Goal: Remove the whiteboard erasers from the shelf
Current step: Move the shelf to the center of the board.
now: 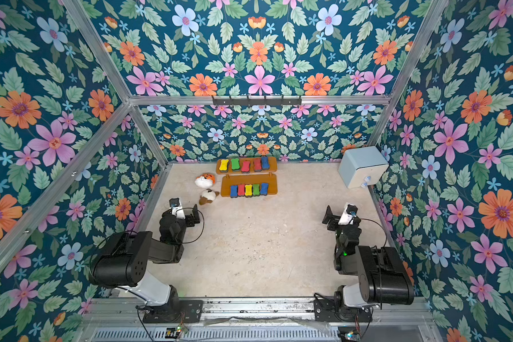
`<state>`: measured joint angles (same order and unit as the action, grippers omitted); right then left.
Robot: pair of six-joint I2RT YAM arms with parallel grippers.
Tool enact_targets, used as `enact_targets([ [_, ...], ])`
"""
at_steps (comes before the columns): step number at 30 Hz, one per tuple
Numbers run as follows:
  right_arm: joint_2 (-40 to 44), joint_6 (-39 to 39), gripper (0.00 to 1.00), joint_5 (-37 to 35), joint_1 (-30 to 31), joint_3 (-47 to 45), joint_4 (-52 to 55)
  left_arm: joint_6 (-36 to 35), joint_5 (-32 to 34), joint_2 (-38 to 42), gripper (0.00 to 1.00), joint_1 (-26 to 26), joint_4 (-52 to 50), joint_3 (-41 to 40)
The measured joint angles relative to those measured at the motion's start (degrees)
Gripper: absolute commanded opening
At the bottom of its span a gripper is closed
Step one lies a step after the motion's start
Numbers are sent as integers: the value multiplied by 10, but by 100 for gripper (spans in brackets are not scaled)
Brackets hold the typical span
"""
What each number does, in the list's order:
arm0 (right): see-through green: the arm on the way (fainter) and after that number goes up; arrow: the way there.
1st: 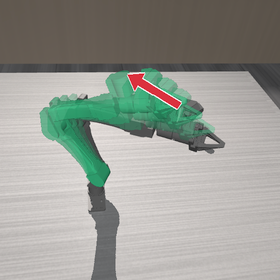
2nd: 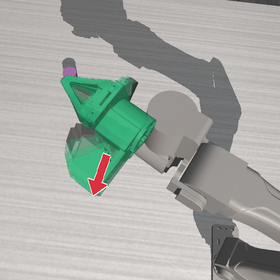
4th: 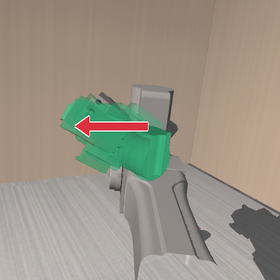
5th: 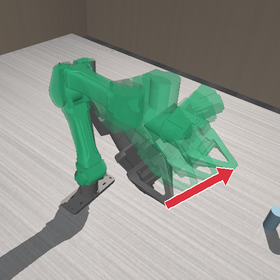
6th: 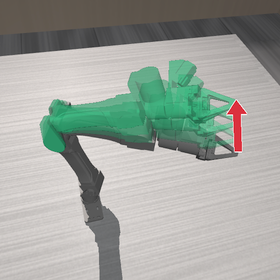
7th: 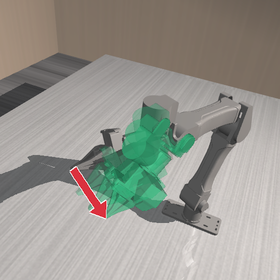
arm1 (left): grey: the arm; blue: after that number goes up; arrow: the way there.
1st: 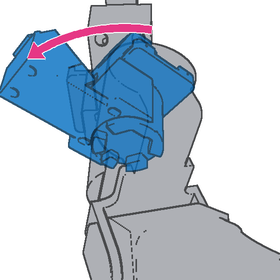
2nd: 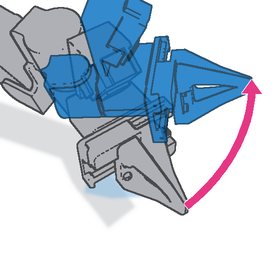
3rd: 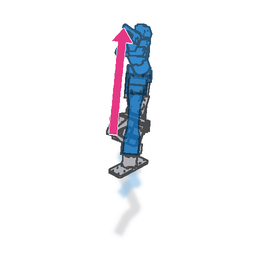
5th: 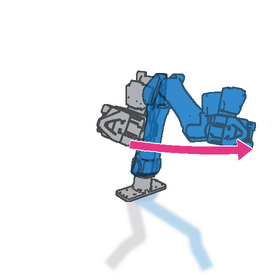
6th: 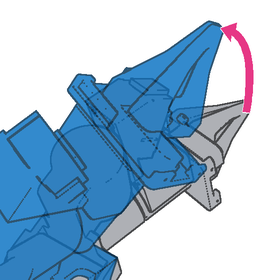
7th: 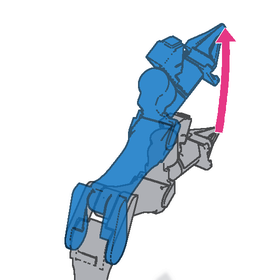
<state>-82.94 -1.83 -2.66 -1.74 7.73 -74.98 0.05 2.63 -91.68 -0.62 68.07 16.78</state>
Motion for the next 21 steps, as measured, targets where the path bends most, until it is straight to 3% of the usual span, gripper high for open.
enact_targets([
  [18, 0, -7, 99, -11, -3, 0, 1, 0, 0, 0, 99, 0, 0, 0],
  [21, 45, -15, 99, -36, 2, 21, 63, 0, 29, 40, 99, -11, -65, 21],
])
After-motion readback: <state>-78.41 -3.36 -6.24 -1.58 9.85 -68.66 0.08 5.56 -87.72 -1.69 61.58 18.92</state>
